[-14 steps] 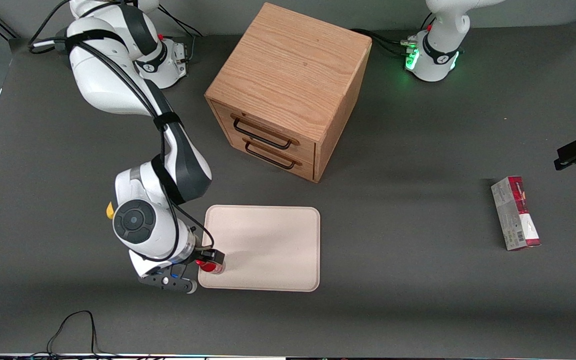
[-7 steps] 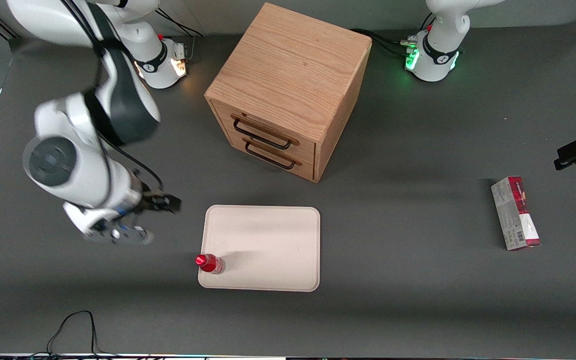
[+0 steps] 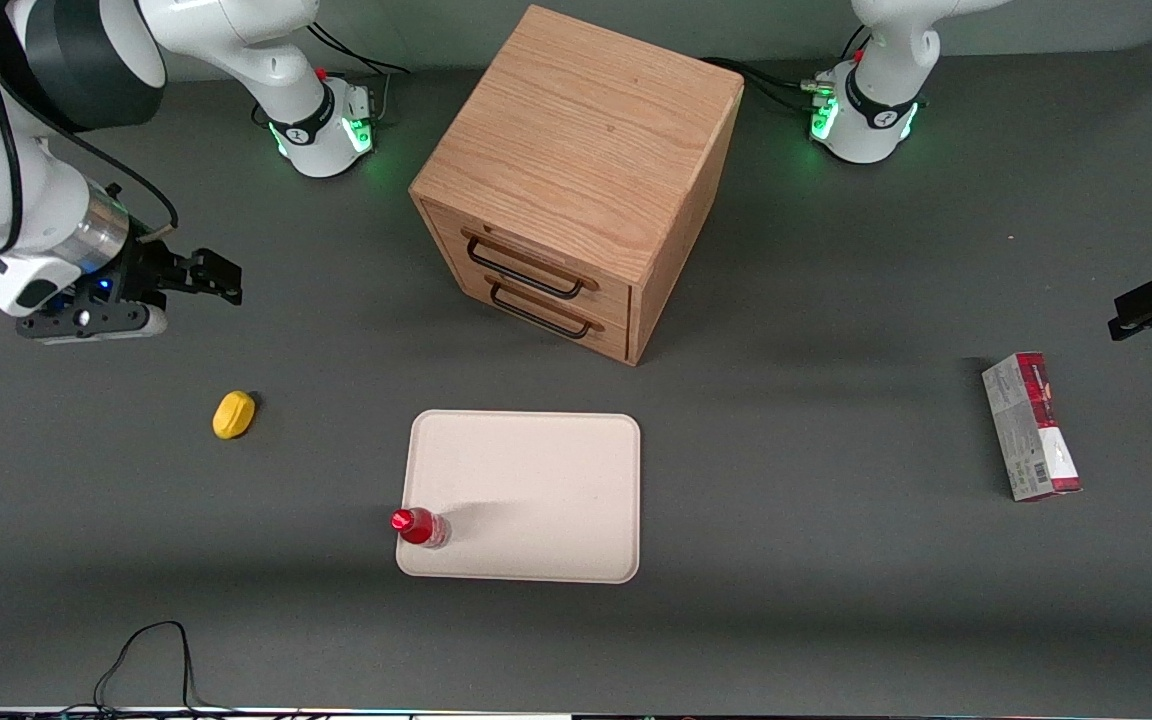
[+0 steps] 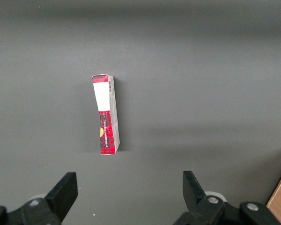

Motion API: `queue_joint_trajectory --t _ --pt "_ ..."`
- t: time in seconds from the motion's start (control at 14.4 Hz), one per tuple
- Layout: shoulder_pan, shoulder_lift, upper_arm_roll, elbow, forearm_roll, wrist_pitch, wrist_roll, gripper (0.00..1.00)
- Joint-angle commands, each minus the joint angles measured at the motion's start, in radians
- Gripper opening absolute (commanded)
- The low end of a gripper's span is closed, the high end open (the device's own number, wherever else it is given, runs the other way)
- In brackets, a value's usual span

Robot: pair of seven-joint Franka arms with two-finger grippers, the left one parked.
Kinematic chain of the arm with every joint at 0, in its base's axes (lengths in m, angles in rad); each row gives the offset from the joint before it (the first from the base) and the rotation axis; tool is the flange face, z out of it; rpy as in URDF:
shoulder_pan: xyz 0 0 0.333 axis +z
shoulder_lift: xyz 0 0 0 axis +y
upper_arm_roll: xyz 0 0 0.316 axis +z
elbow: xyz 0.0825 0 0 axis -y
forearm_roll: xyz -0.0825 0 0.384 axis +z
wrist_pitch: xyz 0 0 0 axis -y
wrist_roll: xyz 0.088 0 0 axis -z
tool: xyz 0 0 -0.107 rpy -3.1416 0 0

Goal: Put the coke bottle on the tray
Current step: 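Open the right gripper, release the bottle, and raise the arm away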

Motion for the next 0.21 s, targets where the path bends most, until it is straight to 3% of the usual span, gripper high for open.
queue_joint_trajectory --t 0.0,0.14 --pt "-0.018 0.015 0.012 0.071 0.009 -0.053 -0.023 1.00" --pt "-0.021 0.032 0.006 0.137 0.012 -0.127 -0.026 1.00"
